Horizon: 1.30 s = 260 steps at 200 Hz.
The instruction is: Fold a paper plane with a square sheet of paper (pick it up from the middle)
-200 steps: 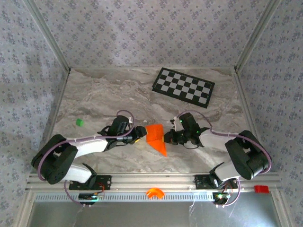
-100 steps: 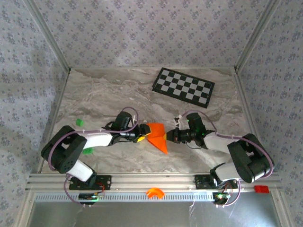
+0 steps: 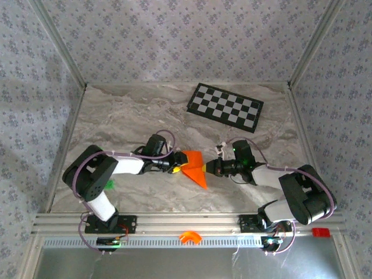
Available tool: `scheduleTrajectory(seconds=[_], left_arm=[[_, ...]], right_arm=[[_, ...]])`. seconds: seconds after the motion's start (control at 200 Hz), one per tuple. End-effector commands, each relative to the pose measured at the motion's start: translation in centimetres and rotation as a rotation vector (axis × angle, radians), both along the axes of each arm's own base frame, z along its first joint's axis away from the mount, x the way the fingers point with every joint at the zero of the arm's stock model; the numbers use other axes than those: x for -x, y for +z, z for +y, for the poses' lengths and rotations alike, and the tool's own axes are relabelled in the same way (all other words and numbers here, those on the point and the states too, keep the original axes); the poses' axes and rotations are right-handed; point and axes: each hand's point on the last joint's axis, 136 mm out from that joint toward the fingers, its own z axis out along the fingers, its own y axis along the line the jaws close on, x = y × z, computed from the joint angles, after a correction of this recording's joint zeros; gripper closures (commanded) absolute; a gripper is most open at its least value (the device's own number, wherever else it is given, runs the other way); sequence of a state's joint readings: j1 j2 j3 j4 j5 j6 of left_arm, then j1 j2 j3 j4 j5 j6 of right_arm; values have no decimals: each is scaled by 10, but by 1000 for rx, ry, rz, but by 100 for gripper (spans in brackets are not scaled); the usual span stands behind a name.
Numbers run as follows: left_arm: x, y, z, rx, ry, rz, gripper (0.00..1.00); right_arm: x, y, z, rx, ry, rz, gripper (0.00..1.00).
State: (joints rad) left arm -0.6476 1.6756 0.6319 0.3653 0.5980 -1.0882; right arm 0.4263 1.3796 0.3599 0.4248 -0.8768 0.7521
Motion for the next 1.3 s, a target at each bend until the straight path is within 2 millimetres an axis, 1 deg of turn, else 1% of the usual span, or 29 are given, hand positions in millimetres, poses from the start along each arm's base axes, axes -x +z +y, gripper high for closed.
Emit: scheduleTrajectory(seconds=[0.0, 0.165, 0.35, 0.42, 0.55, 0.65, 0.745, 0.84, 0.945, 0.974, 1.129, 1.229, 1.294], left_arm=[[-8, 10, -13, 54, -45, -33, 50], [-9, 6, -20, 81, -71, -21, 58], [-12, 6, -20, 87, -70, -26, 67], [-13, 5, -20, 83, -66, -25, 74], [-15, 2, -17, 69, -41, -26, 83], [-17, -2, -12, 44, -12, -31, 89], [-19, -1, -8, 37, 18, -49, 90], [-20, 1, -4, 31, 40, -65, 93], [-20, 4, 5, 15, 80, -89, 95], [-21, 6, 8, 10, 97, -99, 95], [-21, 12, 24, -14, 181, -137, 96], [-17, 8, 34, -67, 221, -139, 96], [-13, 10, 35, -82, 228, -154, 96]], right_arm=[[3, 6, -1, -36, 13, -5, 99], [3, 5, -4, -40, 11, 1, 98], [4, 1, -8, -35, 4, 9, 98], [5, -1, -9, -33, 3, 15, 98], [5, -5, -11, -20, 0, 26, 96], [5, -10, -12, 0, -4, 30, 90], [6, -16, -15, 36, -3, 40, 87], [6, -19, -19, 78, -10, 43, 75], [2, -18, -26, 138, -52, 42, 68], [-1, -16, -28, 164, -51, -4, 67], [-11, -1, -45, 273, -129, -105, 60], [-15, 12, -52, 299, -157, -182, 53], [-20, 15, -59, 330, -201, -205, 51]])
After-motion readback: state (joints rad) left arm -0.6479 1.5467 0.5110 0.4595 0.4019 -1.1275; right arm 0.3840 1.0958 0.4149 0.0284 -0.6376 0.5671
